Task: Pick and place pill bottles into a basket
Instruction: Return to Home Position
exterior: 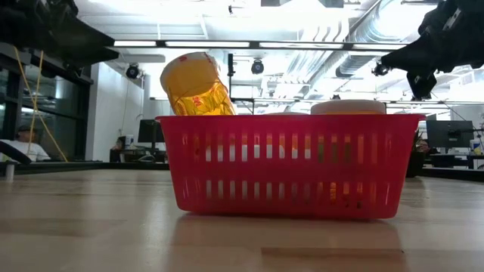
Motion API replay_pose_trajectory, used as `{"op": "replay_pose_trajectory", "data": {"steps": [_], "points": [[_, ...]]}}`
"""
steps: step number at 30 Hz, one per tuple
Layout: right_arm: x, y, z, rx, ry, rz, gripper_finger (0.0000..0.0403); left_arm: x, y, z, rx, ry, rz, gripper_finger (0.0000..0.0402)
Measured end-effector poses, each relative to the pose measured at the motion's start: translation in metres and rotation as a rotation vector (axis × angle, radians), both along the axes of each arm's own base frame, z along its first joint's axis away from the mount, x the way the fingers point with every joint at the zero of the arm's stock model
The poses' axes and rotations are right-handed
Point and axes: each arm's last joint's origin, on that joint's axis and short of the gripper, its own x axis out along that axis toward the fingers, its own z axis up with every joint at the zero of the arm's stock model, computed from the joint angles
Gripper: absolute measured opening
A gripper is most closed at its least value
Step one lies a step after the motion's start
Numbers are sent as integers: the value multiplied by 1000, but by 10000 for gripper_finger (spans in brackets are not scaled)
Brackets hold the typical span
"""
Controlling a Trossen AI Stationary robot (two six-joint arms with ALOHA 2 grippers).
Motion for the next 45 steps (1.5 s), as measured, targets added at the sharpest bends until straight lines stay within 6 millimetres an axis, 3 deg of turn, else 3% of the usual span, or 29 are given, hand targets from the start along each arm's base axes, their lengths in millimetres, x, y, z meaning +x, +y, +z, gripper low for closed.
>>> {"op": "replay_pose_trajectory", "data": {"steps": [8,12,16,22,38,41,45], "points": [[0,1,-3,18,25,43,0,2,-1,-2,43,-14,-20,200],[0,1,-2,18,22,43,0,12,-2,-15,70,-74,-61,171],[0,1,-2,23,21,42,0,18,-3,-34,60,-40,-70,141],[0,2,-4,31,42,54,0,20,-4,-46,42,-14,-92,113],[0,2,-5,-29,57,78,0,22,-8,-48,107,-27,-239,29],[0,2,-5,-64,64,73,0,22,-8,-48,106,-28,-239,29],[1,1,-8,-93,66,58,0,22,-8,-48,106,-28,-238,62]]}}
